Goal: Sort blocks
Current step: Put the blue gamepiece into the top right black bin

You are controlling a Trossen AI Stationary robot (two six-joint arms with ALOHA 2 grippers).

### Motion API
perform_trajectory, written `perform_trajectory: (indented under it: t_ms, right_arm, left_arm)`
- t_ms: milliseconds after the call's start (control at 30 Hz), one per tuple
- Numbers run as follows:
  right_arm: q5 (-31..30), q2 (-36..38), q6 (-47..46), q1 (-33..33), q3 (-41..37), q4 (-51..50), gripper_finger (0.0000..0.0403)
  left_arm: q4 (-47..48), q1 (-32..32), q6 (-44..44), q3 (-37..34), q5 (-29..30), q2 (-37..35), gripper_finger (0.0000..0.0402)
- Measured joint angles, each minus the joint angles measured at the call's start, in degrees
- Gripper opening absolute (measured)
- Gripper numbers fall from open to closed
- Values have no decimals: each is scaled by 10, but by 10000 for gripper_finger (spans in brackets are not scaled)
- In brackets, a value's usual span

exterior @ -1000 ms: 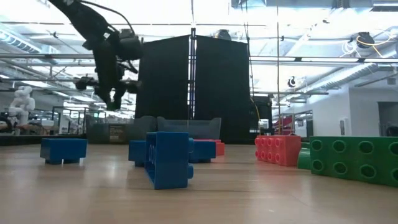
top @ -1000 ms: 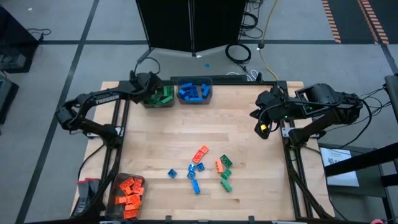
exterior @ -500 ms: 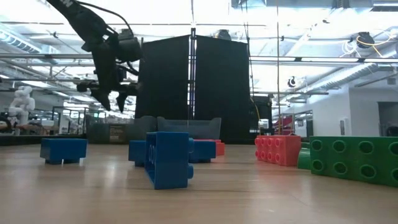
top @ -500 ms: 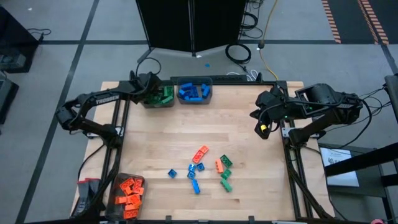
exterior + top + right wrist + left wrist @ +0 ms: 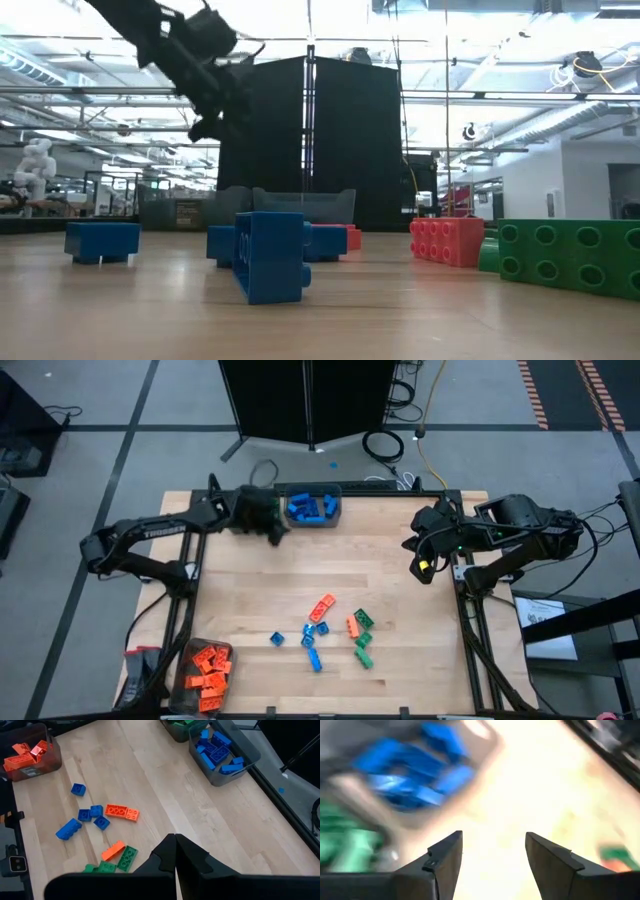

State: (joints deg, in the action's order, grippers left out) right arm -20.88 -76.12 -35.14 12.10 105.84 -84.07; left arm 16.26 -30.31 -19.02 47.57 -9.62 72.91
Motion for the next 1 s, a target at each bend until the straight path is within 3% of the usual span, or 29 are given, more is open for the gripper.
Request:
perform_trajectory:
  t_ms: [133, 333, 533, 800, 1000]
  right_arm:
    - [0, 0, 0, 0, 0, 0, 0]
    - [0, 0, 2, 0, 0, 0, 0]
    - [0, 0, 4, 0, 0, -1, 0]
    - [0, 0, 4, 0, 0, 0, 0]
    - [0, 0, 4, 0, 0, 0, 0]
  left_arm:
    - [43, 123, -15, 0, 14, -10, 216]
    - [92, 323, -139, 0, 170, -1, 217]
    - [110, 488, -321, 0, 294, 16, 217]
    - [89, 634, -522, 1, 353, 77, 217]
    - [64, 685, -597, 0, 362, 132, 217]
